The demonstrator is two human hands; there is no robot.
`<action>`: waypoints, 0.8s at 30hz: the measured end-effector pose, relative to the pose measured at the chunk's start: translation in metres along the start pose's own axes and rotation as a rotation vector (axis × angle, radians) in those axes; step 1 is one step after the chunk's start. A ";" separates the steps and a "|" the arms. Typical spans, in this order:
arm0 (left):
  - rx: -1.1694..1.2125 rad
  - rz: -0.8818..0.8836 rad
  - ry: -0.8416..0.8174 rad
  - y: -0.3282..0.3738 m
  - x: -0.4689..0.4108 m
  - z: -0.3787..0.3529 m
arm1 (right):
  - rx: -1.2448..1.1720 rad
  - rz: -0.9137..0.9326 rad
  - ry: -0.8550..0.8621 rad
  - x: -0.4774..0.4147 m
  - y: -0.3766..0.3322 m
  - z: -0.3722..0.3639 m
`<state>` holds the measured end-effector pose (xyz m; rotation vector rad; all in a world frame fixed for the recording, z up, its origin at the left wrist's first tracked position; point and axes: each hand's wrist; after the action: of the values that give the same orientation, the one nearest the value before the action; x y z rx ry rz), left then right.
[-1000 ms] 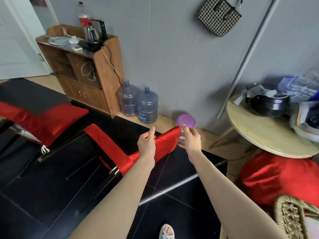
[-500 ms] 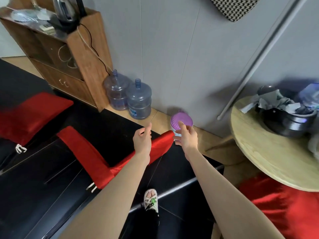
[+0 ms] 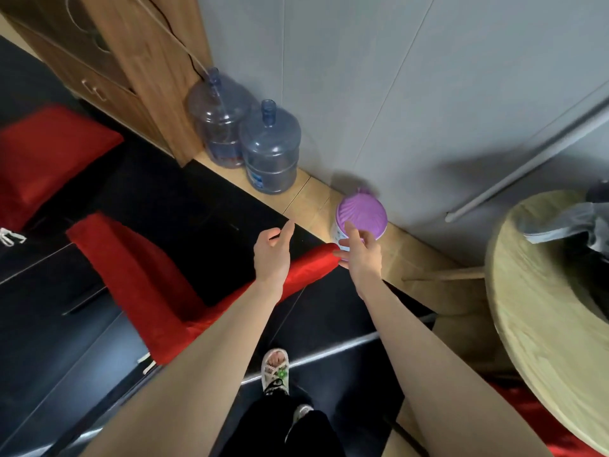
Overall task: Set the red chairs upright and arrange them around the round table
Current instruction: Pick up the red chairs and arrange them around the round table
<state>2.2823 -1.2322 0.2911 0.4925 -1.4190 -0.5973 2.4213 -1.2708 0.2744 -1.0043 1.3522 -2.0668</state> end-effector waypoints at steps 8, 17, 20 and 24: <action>-0.088 0.086 0.061 -0.031 -0.087 -0.023 | 0.045 -0.129 -0.043 -0.073 0.070 -0.019; -0.141 0.189 0.169 -0.098 -0.177 -0.062 | 0.150 -0.186 -0.152 -0.150 0.168 -0.032; -0.202 0.179 0.203 -0.116 -0.205 -0.071 | 0.161 -0.188 -0.169 -0.169 0.199 -0.034; -0.312 0.139 0.264 -0.144 -0.246 -0.083 | 0.183 -0.203 -0.236 -0.192 0.247 -0.038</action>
<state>2.3392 -1.1851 0.0033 0.2129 -1.0755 -0.6039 2.5092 -1.2109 -0.0223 -1.3010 0.9592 -2.0914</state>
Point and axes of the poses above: each hand's wrist, its own x-axis away from the middle knuckle, its own z-axis out of the back of the hand, y = z × x, and after that the axes turned 13 degrees about z, right-handed
